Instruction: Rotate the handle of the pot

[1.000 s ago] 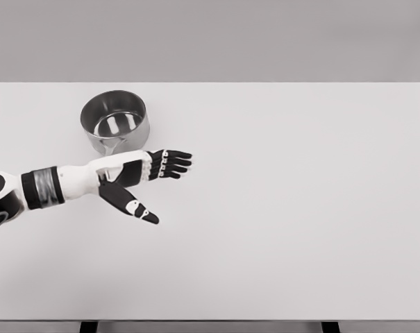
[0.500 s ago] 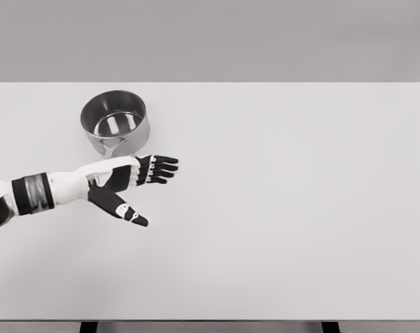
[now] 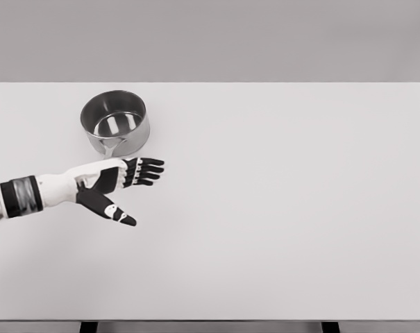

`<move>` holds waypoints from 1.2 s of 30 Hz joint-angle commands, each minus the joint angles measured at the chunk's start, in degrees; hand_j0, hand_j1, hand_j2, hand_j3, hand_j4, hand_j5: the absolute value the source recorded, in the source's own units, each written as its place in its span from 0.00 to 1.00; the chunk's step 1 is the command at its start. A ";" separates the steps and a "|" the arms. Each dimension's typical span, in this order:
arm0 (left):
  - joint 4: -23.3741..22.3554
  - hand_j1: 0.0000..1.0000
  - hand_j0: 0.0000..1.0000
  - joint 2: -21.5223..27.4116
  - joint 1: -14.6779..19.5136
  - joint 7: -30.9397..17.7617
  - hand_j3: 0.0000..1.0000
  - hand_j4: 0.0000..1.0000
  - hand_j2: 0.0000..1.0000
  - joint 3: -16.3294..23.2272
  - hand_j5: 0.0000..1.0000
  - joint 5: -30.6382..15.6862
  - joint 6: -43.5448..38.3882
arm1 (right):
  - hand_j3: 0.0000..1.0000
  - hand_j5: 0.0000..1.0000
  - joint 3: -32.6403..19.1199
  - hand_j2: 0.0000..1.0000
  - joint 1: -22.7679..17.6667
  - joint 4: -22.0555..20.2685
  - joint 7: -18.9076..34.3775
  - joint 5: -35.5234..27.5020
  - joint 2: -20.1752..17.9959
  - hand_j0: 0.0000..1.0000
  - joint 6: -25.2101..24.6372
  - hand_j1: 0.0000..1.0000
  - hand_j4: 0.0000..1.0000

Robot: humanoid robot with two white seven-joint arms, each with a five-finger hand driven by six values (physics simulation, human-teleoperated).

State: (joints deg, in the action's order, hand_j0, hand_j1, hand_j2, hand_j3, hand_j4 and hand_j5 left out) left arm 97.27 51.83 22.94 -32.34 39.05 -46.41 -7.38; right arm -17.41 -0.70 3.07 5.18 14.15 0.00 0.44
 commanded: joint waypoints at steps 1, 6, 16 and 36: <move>-0.33 1.00 1.00 0.47 0.00 0.00 1.00 1.00 1.00 -0.38 1.00 -0.34 0.00 | 1.00 1.00 0.01 1.00 0.00 0.00 0.01 0.00 0.00 1.00 0.00 1.00 1.00; -0.59 1.00 1.00 1.61 -1.14 0.00 1.00 1.00 1.00 -1.43 1.00 -0.34 0.00 | 1.00 1.00 0.01 1.00 0.00 0.00 0.01 0.00 0.00 1.00 0.00 1.00 1.00; -1.03 1.00 1.00 2.22 -4.04 0.00 1.00 1.00 1.00 -5.04 1.00 -0.26 0.00 | 1.00 1.00 0.01 1.00 0.00 0.09 0.01 0.00 0.00 1.00 0.00 1.00 1.00; -5.95 1.00 1.00 4.42 -4.13 0.00 1.00 1.00 1.00 -5.83 1.00 0.45 0.09 | 1.00 1.00 0.01 1.00 0.00 0.00 0.01 0.00 0.00 1.00 0.00 1.00 1.00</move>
State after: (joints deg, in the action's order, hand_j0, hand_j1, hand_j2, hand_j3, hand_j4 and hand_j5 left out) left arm 91.68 55.71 18.81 -32.35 33.32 -45.75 -7.30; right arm -17.42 -0.70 3.08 5.18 14.15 0.00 0.44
